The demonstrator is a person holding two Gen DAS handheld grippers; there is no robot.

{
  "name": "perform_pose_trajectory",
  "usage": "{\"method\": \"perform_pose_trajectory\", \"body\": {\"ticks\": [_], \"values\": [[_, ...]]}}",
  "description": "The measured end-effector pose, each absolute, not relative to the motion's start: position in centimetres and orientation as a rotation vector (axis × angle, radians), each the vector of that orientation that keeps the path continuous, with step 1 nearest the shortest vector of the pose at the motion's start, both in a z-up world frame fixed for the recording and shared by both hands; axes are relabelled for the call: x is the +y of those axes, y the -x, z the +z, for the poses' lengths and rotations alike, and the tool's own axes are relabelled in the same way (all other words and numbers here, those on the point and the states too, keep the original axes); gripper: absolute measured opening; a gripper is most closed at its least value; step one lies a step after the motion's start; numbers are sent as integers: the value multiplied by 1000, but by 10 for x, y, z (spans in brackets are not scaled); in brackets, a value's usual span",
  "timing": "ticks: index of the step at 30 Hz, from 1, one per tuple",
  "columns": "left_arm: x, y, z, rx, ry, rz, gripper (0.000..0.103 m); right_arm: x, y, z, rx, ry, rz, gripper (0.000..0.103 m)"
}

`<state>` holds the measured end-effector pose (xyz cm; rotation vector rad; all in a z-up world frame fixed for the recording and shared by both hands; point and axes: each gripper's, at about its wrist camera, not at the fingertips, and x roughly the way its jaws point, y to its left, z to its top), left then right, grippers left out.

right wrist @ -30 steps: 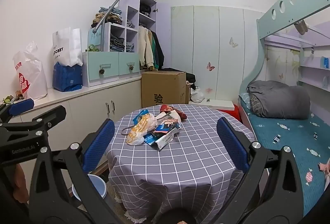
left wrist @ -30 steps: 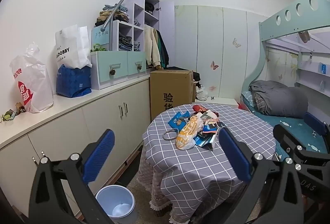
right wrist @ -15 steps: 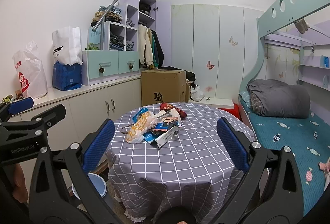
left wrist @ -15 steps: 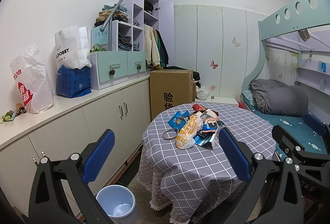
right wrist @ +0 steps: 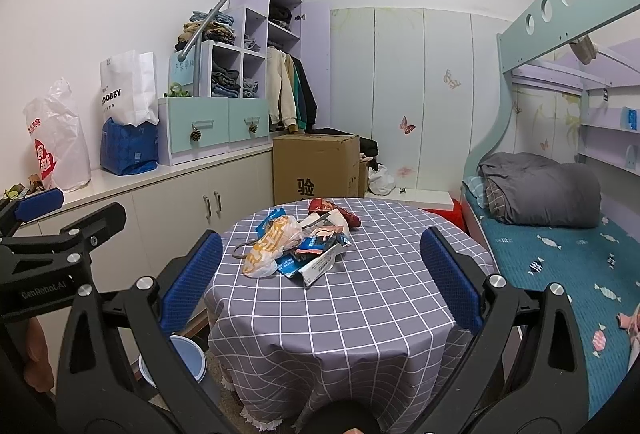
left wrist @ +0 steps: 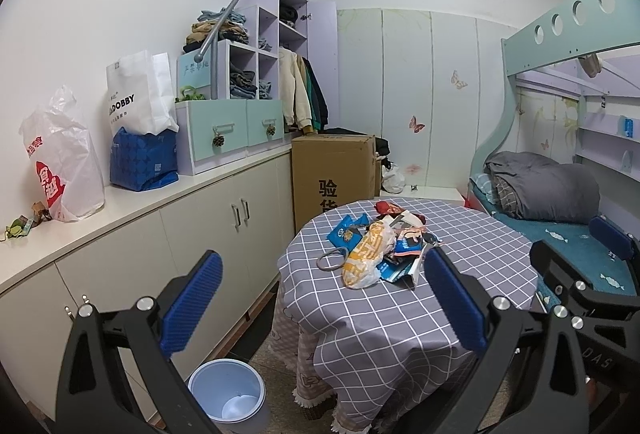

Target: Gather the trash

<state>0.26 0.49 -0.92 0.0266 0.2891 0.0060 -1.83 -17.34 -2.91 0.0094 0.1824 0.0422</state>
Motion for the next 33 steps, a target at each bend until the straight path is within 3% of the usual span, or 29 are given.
{"method": "perform_pose_trajectory", "body": {"ticks": [33], "values": [[6,-4,-9,293,-30,6,99,-172,16,-36,187,-9,44,97]]}}
